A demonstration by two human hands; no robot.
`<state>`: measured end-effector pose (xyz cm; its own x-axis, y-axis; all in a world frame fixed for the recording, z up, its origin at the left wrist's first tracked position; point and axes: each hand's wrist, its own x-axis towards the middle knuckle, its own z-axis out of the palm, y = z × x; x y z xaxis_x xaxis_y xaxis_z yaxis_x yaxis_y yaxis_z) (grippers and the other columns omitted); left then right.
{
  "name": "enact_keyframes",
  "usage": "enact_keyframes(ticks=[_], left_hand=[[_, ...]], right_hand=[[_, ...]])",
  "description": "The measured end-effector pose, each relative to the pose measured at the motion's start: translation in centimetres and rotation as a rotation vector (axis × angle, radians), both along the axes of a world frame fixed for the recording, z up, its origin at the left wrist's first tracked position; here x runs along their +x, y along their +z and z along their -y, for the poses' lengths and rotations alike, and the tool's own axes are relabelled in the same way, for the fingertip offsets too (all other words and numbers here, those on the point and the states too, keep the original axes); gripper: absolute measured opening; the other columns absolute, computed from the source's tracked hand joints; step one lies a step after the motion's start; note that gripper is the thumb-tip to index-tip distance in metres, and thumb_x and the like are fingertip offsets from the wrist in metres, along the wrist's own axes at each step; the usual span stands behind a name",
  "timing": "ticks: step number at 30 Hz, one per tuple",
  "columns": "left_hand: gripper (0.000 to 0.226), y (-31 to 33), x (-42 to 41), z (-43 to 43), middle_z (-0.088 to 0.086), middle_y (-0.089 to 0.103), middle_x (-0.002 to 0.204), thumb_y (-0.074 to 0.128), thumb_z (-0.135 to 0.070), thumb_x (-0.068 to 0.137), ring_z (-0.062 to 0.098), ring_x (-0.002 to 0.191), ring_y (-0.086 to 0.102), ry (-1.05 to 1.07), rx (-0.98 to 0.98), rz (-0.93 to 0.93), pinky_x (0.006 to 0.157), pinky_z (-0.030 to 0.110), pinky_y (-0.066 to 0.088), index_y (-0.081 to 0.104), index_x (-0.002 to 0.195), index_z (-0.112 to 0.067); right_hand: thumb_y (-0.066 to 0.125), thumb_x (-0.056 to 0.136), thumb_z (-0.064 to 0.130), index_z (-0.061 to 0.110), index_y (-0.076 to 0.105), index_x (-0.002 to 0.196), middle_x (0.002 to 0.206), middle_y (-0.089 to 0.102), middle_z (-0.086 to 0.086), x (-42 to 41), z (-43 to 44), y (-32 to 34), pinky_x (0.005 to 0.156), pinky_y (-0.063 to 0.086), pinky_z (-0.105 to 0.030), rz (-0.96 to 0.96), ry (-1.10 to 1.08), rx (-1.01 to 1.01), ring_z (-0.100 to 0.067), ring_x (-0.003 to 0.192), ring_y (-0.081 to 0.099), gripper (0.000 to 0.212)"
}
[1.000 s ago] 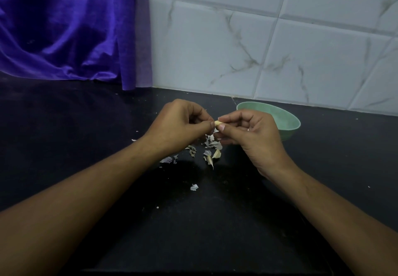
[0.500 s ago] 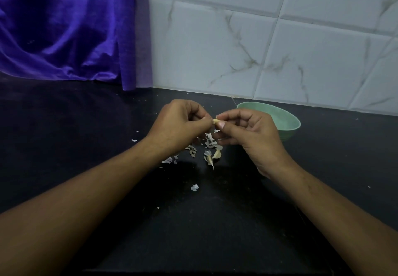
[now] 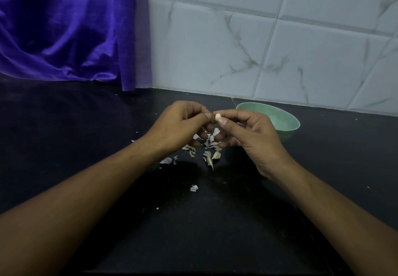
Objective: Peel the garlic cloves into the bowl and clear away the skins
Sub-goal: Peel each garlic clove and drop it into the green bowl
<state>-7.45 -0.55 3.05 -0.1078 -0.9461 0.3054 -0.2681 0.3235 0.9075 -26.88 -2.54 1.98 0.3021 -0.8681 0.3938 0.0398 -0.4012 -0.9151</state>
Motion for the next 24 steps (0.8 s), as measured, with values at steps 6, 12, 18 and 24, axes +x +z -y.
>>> enact_keyframes(ticks=[6, 12, 18, 24], left_hand=[[0.015, -0.11, 0.22, 0.06, 0.004, 0.078, 0.082, 0.074, -0.027, 0.097, 0.019, 0.076, 0.076, 0.042, -0.074, 0.071, 0.068, 0.040, 0.065, 0.077, 0.090, -0.014], [0.015, 0.04, 0.07, 0.04, 0.010, 0.078, 0.083, 0.076, -0.021, 0.094, 0.020, 0.075, 0.073, 0.005, -0.022, -0.003, 0.070, 0.043, 0.062, 0.077, 0.090, -0.007], [0.013, 0.04, 0.06, -0.07, 0.008, 0.078, 0.082, 0.074, -0.018, 0.095, 0.023, 0.078, 0.076, 0.019, -0.045, 0.037, 0.069, 0.040, 0.062, 0.078, 0.086, -0.009], [0.014, -0.03, -0.14, -0.18, 0.005, 0.076, 0.071, 0.076, -0.020, 0.086, 0.027, 0.071, 0.076, 0.092, -0.124, 0.090, 0.067, 0.043, 0.065, 0.076, 0.071, -0.020]], right_hand=[[0.069, 0.096, 0.002, 0.003, 0.077, 0.112, 0.090, 0.078, -0.015, -0.13, 0.22, -0.27, 0.072, 0.064, -0.038, -0.070, -0.024, -0.076, -0.024, 0.076, 0.073, 0.018], [0.074, 0.092, 0.003, 0.005, 0.078, 0.108, 0.085, 0.078, -0.015, -0.21, 0.34, -0.21, 0.074, 0.064, -0.043, -0.113, -0.066, -0.118, -0.028, 0.077, 0.077, 0.016], [0.075, 0.092, 0.005, 0.008, 0.079, 0.107, 0.086, 0.079, -0.012, -0.22, 0.24, -0.31, 0.076, 0.064, -0.045, -0.122, -0.078, -0.131, -0.028, 0.078, 0.077, 0.015], [0.077, 0.092, 0.008, 0.010, 0.080, 0.106, 0.088, 0.080, -0.009, -0.05, 0.13, -0.47, 0.078, 0.063, -0.047, -0.142, -0.076, -0.161, -0.032, 0.083, 0.077, 0.015]])
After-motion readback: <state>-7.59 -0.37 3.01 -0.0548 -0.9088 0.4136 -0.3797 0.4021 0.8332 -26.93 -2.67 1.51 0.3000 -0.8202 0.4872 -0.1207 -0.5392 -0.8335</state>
